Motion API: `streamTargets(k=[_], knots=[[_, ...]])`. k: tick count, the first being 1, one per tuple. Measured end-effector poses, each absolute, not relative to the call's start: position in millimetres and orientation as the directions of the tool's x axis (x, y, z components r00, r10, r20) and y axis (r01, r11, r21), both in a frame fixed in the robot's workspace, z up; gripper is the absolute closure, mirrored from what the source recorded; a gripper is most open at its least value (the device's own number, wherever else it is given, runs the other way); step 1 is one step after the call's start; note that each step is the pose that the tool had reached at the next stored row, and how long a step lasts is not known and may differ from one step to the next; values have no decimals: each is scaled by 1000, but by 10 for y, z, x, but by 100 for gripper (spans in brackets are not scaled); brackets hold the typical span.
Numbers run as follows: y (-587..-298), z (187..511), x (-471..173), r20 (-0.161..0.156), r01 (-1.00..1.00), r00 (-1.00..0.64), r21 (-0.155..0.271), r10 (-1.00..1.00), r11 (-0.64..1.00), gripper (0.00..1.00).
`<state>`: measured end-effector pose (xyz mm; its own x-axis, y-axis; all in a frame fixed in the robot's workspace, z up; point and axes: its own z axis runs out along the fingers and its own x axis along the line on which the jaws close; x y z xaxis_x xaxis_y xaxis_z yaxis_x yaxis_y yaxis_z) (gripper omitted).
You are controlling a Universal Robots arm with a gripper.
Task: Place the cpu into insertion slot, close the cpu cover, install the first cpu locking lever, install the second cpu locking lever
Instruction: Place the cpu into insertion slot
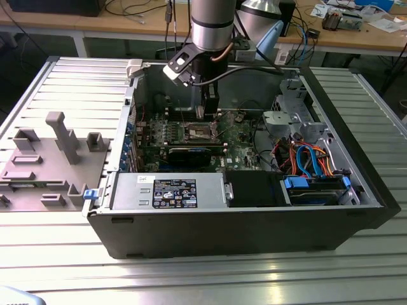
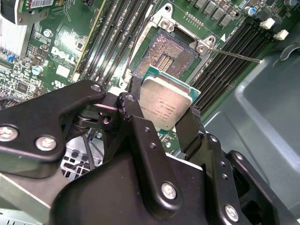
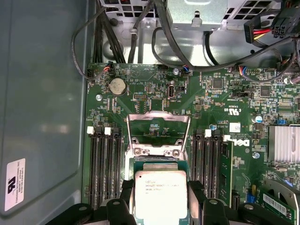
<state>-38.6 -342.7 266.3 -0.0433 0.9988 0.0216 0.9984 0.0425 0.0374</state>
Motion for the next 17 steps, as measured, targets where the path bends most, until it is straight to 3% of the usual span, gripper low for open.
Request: streamTargets(k=[17], knots=[[-3427,2612,-394,22,998,-43,38,999,42,45]])
